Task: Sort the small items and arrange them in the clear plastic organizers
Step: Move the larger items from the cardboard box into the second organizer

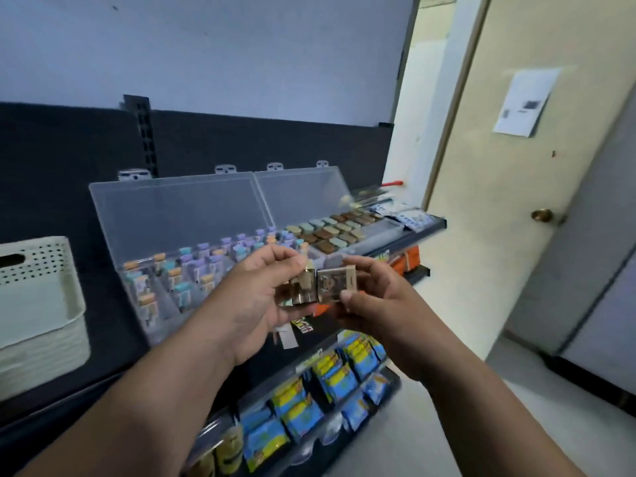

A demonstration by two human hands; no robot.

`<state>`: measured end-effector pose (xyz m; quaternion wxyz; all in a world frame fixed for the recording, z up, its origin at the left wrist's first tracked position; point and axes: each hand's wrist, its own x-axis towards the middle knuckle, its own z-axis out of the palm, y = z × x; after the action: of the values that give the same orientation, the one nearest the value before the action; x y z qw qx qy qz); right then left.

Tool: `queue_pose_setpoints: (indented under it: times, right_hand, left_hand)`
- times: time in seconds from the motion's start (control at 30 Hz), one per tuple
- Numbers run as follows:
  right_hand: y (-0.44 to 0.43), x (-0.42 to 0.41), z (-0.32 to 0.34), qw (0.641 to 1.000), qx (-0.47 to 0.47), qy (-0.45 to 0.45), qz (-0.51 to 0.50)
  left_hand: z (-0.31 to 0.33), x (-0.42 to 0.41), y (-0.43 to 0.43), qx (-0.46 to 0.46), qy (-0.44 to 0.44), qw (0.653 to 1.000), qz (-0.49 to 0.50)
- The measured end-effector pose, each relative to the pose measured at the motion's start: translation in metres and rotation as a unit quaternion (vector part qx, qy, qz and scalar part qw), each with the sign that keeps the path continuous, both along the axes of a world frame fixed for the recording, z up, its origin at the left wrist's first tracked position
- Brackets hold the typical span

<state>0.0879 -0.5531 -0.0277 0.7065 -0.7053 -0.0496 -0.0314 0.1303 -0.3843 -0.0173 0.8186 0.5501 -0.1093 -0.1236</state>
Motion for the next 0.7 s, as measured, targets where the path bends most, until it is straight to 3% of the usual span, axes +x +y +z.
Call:
queue_pose_setpoints:
  times: [0.13,0.4,0.7]
  right_hand:
    - [-0.047,0.008,-0.007,0.997,-0.022,-0.001,-0.071]
    - [-0.122,0.081,-0.013,0.978,-0.109,0.004,-0.179]
    - [-0.182,0.166,-0.007,0.965,-0.129,-0.011,-0.229]
  left_hand:
    - [-0.005,0.025,-0.051,0.035,-0.020,0.998,-0.052]
    - [-0.011,0.110,-0.137,0.056,-0.053,0.996,-0.054]
    - [-0.013,0.190,-0.187,0.101,-0.047,0.993,-0.049]
